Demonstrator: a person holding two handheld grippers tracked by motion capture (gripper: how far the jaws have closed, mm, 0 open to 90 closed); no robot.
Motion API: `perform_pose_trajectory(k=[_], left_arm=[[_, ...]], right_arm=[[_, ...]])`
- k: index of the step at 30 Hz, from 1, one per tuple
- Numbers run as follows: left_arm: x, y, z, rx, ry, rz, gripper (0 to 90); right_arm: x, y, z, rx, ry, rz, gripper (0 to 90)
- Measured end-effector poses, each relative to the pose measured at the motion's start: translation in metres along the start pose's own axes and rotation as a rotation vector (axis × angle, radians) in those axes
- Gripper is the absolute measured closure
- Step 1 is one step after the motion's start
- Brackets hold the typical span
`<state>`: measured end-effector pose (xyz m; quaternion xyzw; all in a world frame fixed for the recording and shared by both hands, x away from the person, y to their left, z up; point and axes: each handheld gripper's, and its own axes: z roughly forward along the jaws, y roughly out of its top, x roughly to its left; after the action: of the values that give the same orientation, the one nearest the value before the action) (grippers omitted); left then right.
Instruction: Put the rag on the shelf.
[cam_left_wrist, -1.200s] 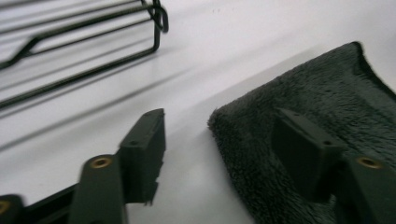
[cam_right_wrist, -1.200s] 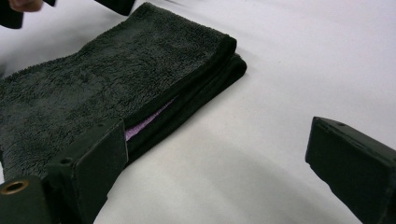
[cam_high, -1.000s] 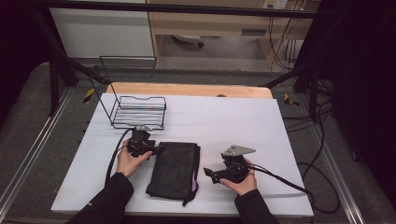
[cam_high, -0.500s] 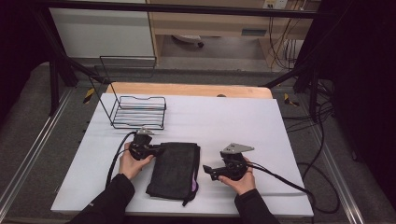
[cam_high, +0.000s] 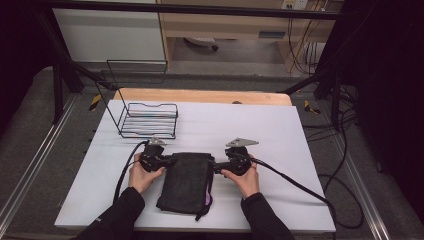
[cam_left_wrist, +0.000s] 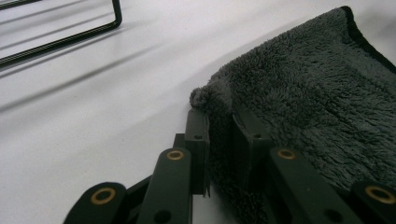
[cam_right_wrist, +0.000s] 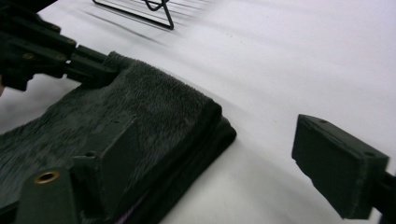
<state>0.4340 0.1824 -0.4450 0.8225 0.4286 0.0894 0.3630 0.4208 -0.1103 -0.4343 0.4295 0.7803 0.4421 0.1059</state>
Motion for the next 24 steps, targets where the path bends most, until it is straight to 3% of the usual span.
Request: perform_pose_trajectory(k=[5, 8, 11, 13, 18, 24], left_arm=[[0.0, 0.0, 0.0, -0.003, -0.002, -0.001, 76.4], [0.0, 0.0, 0.0, -0.003, -0.001, -0.004, 76.4], [0.0, 0.0, 0.0, -0.004, 0.002, -0.006, 76.4], [0.0, 0.0, 0.0, -0.005, 0.002, -0.009, 76.4], [0.0, -0.001, 0.0, -0.011, -0.001, -0.016, 76.3], [0.003, -0.001, 0.0, -0.012, -0.017, -0.031, 76.4]], right_arm=[[0.002, -0.003, 0.023, 0.051, -0.015, -0.004, 22.4], [0.002, -0.006, 0.029, 0.045, -0.031, 0.008, 26.4], [0.001, -0.007, 0.032, 0.053, -0.034, 0.025, 30.3], [0.005, -0.006, 0.032, 0.065, -0.044, 0.006, 37.6], [0.011, -0.005, 0.032, 0.082, -0.04, 0.014, 46.7], [0.011, -0.004, 0.031, 0.11, 0.0, 0.058, 61.7]])
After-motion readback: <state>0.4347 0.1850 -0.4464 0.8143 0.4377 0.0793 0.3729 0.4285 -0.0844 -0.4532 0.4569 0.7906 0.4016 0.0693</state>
